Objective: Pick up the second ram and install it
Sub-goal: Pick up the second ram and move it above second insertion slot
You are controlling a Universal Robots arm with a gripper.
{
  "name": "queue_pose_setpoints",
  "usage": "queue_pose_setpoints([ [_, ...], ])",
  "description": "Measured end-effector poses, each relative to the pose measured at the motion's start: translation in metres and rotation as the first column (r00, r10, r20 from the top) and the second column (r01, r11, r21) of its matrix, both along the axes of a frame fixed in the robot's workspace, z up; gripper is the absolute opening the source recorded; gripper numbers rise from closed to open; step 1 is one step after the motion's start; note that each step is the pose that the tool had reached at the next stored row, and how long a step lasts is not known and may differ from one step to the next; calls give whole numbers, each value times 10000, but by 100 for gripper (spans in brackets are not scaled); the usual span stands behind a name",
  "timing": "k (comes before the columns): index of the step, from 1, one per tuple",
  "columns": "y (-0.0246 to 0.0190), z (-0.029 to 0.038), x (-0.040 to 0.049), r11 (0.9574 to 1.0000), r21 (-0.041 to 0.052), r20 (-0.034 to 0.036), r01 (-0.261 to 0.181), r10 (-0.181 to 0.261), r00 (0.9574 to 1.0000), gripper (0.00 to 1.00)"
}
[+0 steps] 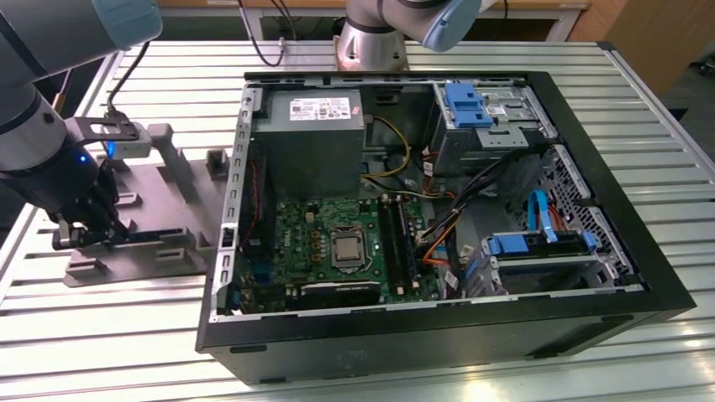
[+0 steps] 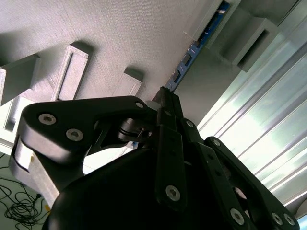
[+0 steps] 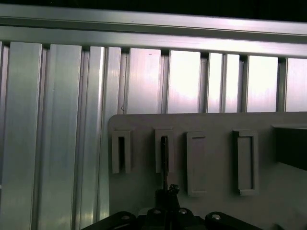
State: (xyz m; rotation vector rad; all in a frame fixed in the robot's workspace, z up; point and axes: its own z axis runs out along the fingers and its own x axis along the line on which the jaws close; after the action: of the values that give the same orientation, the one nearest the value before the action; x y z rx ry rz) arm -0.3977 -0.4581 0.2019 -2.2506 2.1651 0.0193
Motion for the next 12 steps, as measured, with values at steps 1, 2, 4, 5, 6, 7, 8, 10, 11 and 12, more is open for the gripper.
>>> queue_pose_setpoints([
  [1,0,0,0,10000,0,0,0,0,10000,12],
  [2,0,0,0,10000,0,0,1,-1,10000,12],
  [4,0,2,0,10000,0,1,1,-1,10000,12],
  [5,0,11,-1,10000,-1,-1,1,-1,10000,12],
  [6,0,25,-1,10000,1,-1,1,-1,10000,12],
  [7,0,39,0,10000,3,0,1,-1,10000,12],
  [8,0,54,-1,10000,3,-1,2,-2,10000,12],
  [10,0,87,0,10000,4,0,2,-2,10000,12],
  [11,0,104,0,10000,5,1,2,-2,10000,12],
  [12,0,121,0,10000,5,1,1,-1,10000,12],
])
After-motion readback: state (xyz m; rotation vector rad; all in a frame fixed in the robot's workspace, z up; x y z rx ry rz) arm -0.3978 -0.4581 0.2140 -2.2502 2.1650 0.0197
